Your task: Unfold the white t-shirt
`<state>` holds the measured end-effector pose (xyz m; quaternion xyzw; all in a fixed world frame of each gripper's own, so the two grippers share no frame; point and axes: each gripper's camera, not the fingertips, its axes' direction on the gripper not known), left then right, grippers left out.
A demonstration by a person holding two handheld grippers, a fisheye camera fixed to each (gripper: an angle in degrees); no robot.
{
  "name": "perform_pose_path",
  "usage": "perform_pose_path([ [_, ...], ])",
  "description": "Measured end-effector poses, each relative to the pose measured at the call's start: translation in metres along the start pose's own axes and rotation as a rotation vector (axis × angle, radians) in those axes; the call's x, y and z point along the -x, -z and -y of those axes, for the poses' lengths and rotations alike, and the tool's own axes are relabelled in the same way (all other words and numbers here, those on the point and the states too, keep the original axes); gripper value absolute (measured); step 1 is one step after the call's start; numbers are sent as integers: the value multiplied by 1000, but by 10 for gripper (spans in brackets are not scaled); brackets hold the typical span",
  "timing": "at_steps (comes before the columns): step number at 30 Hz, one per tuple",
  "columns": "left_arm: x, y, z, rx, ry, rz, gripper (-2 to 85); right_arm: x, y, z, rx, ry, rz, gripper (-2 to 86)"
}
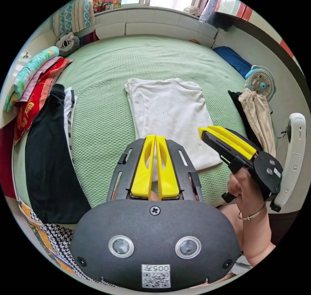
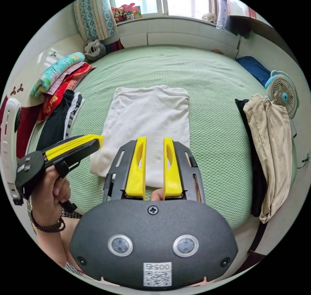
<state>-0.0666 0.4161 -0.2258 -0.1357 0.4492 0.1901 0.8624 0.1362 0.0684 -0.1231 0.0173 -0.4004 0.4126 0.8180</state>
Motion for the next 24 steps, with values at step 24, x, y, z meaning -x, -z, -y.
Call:
perform_pose_path([
  [24,1,-59,46,20,-9,75,-6,19,-20,-6,10,49,79,52],
])
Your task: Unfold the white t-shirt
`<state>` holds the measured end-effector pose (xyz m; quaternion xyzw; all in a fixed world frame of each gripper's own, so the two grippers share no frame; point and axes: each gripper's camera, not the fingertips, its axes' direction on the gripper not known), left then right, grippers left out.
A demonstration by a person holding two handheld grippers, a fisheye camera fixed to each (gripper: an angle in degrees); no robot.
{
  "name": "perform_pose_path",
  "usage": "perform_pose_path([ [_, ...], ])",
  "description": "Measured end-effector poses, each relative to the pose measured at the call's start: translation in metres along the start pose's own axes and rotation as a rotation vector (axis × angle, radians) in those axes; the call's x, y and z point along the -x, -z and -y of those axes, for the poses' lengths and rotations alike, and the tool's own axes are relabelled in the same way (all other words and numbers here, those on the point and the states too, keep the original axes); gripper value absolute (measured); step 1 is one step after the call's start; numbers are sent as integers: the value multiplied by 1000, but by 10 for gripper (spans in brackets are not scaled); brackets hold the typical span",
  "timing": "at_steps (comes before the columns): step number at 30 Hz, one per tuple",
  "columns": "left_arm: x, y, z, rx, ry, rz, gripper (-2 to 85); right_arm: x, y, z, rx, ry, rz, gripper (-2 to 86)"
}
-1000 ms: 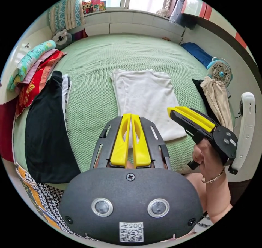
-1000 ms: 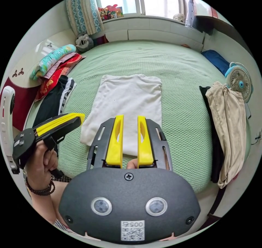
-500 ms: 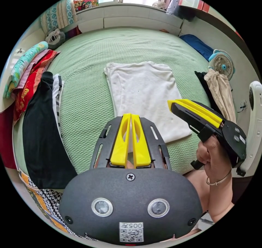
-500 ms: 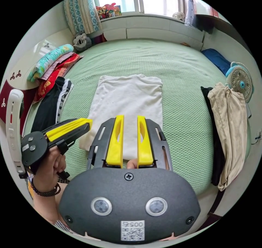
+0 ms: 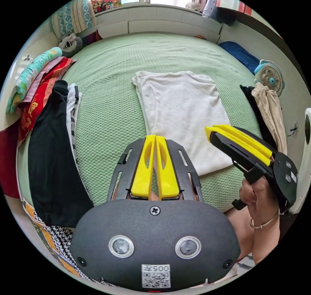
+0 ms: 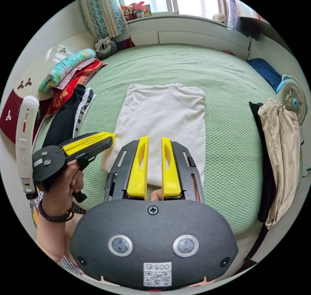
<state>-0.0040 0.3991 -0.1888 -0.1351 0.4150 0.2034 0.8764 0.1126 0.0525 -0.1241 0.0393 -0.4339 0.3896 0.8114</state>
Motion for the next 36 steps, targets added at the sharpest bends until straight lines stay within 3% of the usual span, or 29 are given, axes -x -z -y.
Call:
perform_pose_path([
  [16,19,-26,18,16,-51,-71,-5,32,-27,19,-143,115,-63,54],
  [36,51,-41,32,54,13,-175,-5,56,-57,36,-86,149,-78,41],
])
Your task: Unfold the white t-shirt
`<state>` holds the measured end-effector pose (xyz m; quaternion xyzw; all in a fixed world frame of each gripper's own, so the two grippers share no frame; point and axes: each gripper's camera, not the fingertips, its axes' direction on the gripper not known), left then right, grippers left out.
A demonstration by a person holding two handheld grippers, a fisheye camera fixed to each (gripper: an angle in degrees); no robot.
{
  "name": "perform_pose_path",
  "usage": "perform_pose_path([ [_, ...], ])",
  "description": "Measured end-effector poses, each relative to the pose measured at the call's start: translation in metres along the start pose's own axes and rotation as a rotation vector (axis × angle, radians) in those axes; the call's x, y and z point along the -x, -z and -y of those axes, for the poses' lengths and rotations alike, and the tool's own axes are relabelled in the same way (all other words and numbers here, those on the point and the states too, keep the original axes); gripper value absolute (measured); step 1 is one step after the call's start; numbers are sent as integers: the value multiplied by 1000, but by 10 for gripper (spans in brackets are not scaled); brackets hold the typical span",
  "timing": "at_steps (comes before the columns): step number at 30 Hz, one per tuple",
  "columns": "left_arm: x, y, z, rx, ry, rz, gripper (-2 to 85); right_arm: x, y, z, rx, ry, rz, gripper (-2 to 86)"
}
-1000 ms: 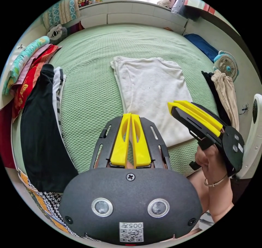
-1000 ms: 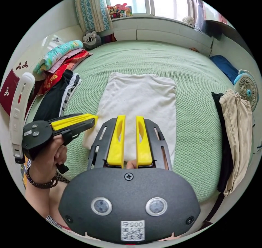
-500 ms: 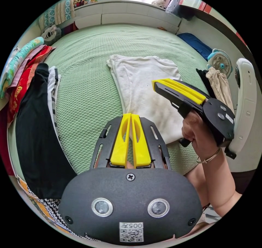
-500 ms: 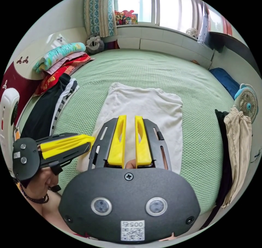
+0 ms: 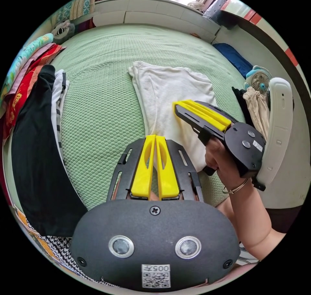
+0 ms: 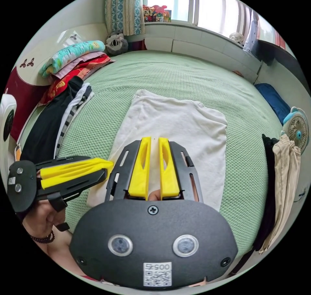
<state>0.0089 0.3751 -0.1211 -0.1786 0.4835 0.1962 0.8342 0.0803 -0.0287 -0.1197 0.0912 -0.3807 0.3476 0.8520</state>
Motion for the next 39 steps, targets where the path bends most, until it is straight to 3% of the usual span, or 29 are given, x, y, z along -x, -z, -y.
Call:
perform_pose_path([
  [18,9,6,-2,-4,-11,14,-4,2,9,-4,-17,1,-55,-9],
  [33,9,21,-4,41,-4,38,-6,-49,55,-12,-90,-165,-31,-9],
  [39,19,51,-11,-17,37,-10,-6,-61,73,-18,-92,-221,-121,1],
])
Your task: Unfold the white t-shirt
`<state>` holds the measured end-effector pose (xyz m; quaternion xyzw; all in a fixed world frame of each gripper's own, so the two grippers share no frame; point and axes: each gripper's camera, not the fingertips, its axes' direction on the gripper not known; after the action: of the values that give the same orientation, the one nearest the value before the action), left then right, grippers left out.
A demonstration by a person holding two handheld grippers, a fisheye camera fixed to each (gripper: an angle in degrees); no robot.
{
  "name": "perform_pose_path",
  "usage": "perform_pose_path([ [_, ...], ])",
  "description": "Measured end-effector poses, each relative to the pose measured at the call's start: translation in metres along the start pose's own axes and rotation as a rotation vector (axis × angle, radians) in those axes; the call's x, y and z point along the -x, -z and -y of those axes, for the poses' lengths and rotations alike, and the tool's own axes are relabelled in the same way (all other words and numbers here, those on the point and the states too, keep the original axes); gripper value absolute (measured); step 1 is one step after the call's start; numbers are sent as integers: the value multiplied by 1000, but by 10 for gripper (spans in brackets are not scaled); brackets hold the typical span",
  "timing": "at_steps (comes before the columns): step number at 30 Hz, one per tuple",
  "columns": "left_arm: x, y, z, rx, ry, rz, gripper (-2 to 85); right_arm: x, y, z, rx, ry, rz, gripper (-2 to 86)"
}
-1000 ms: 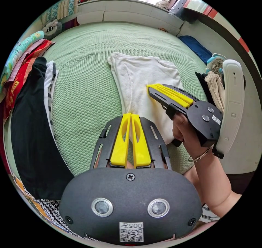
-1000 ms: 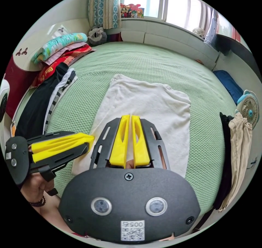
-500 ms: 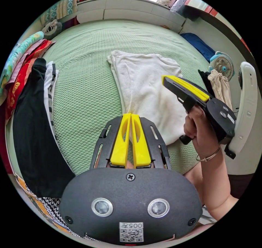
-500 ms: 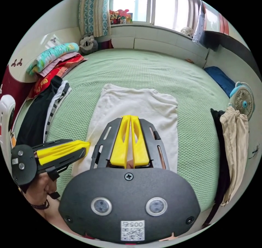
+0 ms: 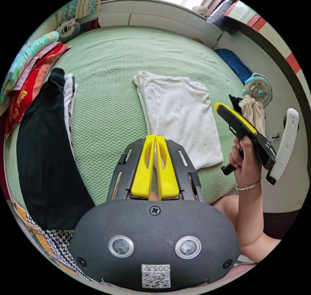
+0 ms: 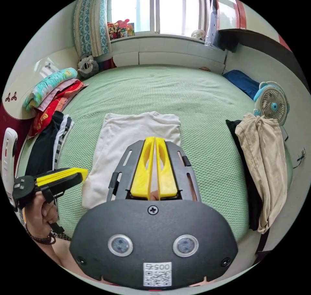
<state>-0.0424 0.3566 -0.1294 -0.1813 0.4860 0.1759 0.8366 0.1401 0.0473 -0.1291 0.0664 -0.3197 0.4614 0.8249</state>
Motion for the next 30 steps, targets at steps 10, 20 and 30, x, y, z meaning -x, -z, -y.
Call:
perform_pose_path([
  [10,10,33,-8,-64,53,65,-6,-1,32,-18,-25,146,277,66],
  [20,23,52,-17,-114,160,141,-6,110,50,-75,90,674,447,88],
  [30,16,57,-17,-114,123,136,-6,140,31,-81,131,713,243,18],
])
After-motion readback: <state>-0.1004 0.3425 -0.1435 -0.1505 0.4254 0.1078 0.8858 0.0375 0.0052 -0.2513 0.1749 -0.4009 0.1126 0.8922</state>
